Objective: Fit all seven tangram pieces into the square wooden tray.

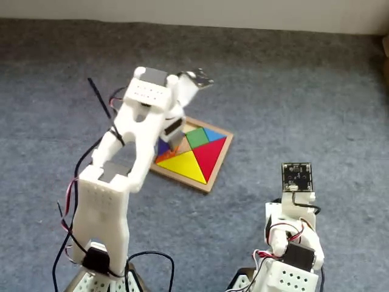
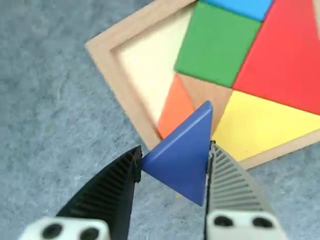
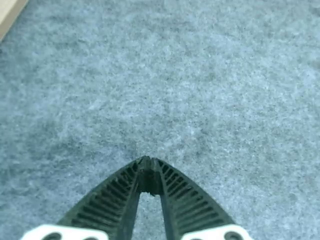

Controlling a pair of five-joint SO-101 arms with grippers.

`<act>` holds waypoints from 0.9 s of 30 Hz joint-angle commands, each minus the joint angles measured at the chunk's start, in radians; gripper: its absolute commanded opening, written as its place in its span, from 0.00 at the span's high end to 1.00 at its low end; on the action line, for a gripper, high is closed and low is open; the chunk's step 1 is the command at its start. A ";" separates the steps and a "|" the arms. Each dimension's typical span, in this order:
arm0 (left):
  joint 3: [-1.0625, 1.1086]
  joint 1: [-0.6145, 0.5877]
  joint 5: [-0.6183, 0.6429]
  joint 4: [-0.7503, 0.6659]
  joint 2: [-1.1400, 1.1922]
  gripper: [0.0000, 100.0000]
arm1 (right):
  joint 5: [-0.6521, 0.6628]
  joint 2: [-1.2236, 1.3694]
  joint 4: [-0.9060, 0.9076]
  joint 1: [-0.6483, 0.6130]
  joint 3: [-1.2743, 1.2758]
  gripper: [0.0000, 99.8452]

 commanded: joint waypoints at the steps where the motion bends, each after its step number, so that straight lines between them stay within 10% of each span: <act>1: -0.044 0.068 0.003 0.003 -0.067 0.87 | 0.000 -0.024 -0.001 0.013 0.097 0.99; 8: -0.090 0.065 0.157 -0.011 -0.076 0.77 | 0.000 -0.024 -0.002 0.013 0.097 0.99; 27: -0.113 0.249 0.371 0.135 -0.070 0.99 | 0.000 -0.024 -0.002 0.013 0.097 0.99</act>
